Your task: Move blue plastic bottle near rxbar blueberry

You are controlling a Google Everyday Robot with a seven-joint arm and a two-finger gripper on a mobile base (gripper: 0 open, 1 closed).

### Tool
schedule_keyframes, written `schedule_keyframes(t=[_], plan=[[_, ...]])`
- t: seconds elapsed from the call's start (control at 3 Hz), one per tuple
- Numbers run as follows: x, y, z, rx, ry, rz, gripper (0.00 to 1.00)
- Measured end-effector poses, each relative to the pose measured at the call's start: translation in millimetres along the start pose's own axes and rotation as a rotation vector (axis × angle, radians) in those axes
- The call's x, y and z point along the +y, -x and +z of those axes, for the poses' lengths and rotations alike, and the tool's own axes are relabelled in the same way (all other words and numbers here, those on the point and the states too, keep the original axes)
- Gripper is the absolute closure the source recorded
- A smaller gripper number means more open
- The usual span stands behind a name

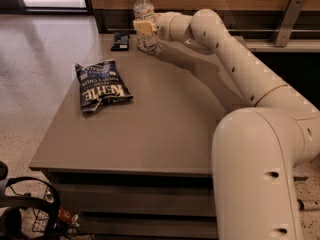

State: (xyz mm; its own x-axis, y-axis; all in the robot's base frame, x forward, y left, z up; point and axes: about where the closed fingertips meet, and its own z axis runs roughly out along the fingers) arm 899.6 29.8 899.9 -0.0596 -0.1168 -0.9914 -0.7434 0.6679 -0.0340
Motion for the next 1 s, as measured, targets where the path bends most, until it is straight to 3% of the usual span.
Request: schedule_keyframes(t=[0.33, 1.0], plan=[[2.5, -1.0, 2.7, 0.001, 0.005, 0.001, 0.82], [7.5, -2.6, 7.9, 0.002, 0.013, 0.003, 0.35]])
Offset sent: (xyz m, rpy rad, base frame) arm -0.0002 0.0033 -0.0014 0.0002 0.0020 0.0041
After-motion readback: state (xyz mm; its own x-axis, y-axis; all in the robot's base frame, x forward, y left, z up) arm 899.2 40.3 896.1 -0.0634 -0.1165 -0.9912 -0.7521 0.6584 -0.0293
